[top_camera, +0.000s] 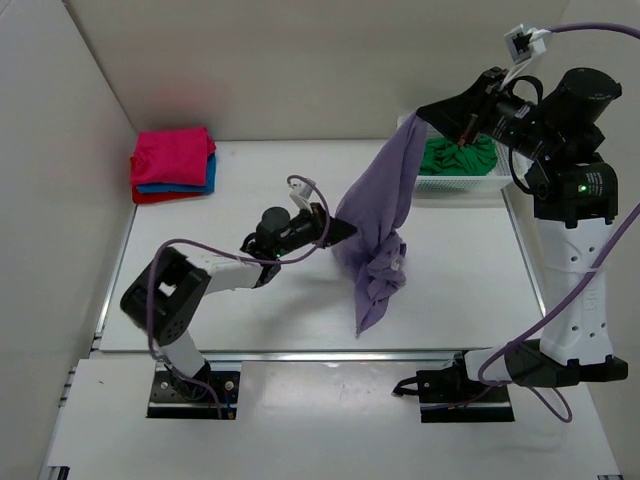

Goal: Fold and stack the t-shirts
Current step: Flatten out the tshirt

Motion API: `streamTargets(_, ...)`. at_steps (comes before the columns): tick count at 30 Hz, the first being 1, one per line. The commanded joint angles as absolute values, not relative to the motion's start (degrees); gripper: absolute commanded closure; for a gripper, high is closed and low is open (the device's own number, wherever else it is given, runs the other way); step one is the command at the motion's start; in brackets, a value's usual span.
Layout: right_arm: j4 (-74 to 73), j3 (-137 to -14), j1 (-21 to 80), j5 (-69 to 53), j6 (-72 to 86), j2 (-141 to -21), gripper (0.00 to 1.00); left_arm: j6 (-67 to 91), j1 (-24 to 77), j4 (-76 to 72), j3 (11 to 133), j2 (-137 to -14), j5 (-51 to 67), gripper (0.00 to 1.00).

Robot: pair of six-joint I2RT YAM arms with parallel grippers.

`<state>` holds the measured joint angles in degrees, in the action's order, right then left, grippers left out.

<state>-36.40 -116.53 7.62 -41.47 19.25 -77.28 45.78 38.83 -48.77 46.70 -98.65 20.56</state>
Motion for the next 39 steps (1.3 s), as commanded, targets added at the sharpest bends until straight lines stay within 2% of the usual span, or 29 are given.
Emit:
streamTargets(1, -34.18, -117.68, 3.18, -43.42, 18.29, -75.94, 1.00, 44.50, 33.51, -42.78, 45.95, -83.98, 23.99, 1.00)
streamTargets(2, -34.28, -117.69, 1.69, -43.68, 17.50, -75.85, 1.00, 42.56, 32.09, -38.28, 47.27, -81.76, 23.91, 1.00)
streamTargets(4, -36.03, -119.26, 0.09, -42.72, 15.83, -76.03, 1.00, 34.06, 25.94, -20.22, 54.11, -76.57, 25.31, 1.00)
streamTargets(9, -43.23, -120.94, -3.77, -27.63, 9.15, -75.76, 1.00, 23.66, 12.42, 8.00, 83.07, -71.19, 30.40, 1.00)
streamTargets(13, -42.11, -117.08, -4.75, -26.29, 8.70, -72.09, 1.00, 17.87, 9.76, 24.03, 98.13, -72.94, 31.03, 1.00)
streamTargets(15, -42.19, -115.24, -5.18, -25.49, 8.35, -71.11, 1.00, 13.55, 10.89, 32.22, 103.68, -73.47, 27.79, 1.00)
streamTargets(20, -44.03, -112.07, -5.89, -24.87, 6.50, -68.91, 1.00, 10.64, 9.40, 42.16, 111.34, -71.81, 22.25, 0.89)
streamTargets(23, -43.25, -108.90, -6.33, -26.62, 6.68, -66.63, 1.00, 7.65, 12.47, 47.10, 110.32, -68.84, 14.61, 0.92)
streamTargets(25, -43.85, -107.94, -5.63, -25.76, 5.54, -66.62, 1.00, 7.21, 13.10, 48.51, 107.60, -66.55, 8.91, 1.00)
streamTargets(30, -46.75, -106.35, -6.50, -18.64, 1.86, -66.01, 1.00, 2.65, 16.69, 52.65, 106.53, -64.78, -2.36, 1.00)
streamTargets(34, -46.50, -103.46, -4.22, -19.07, 1.76, -64.43, 1.00, 3.34, 20.47, 52.65, 102.49, -61.01, -3.95, 0.95)
streamTargets(39, -42.63, -87.29, -1.67, -21.28, 2.81, -55.03, 1.00, 3.26, 23.72, 52.21, 91.59, -52.83, -4.21, 0.87)
